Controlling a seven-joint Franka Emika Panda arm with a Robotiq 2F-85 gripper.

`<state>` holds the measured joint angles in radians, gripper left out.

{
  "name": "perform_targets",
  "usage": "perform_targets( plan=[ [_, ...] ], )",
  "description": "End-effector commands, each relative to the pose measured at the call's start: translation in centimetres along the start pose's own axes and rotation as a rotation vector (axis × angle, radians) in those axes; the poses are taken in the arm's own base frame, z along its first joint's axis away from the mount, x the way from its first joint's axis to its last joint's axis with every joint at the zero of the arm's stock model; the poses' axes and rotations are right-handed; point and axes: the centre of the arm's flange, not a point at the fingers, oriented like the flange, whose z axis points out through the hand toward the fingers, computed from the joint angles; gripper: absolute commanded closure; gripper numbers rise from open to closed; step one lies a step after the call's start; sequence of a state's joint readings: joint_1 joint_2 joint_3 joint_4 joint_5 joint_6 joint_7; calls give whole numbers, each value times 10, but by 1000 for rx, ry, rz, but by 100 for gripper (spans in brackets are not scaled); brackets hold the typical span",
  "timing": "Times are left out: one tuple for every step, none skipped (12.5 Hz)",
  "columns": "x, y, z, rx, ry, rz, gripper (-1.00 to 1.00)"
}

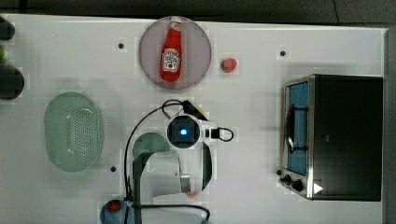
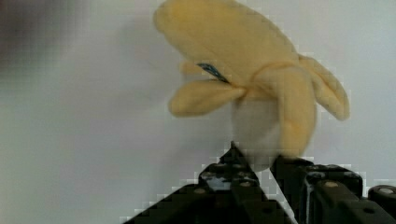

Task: Pick banana from table and place on oven.

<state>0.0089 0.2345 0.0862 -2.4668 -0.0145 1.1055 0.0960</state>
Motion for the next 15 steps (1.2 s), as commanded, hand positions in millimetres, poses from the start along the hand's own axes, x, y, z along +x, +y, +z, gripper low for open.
perform_targets(
  plan=[
    [21,-13,-115,121,132,37,51],
    [22,-10,-146,109,131,45,51],
    [23,-4,-178,89,120,55,51],
    [24,3,-210,66,105,70,51],
    [27,11,-242,48,90,88,51],
    [31,23,-272,29,71,110,51],
    [36,35,-298,14,52,136,51],
    [43,47,-323,14,43,159,51],
    [54,58,-343,25,44,187,51],
    [67,70,-359,41,51,201,51],
    [82,84,-368,53,58,187,51],
    [97,101,-369,57,59,153,51],
    [112,118,-367,57,55,116,51],
    [126,136,-361,54,45,91,51],
    [141,155,-352,48,31,79,51]
  ],
)
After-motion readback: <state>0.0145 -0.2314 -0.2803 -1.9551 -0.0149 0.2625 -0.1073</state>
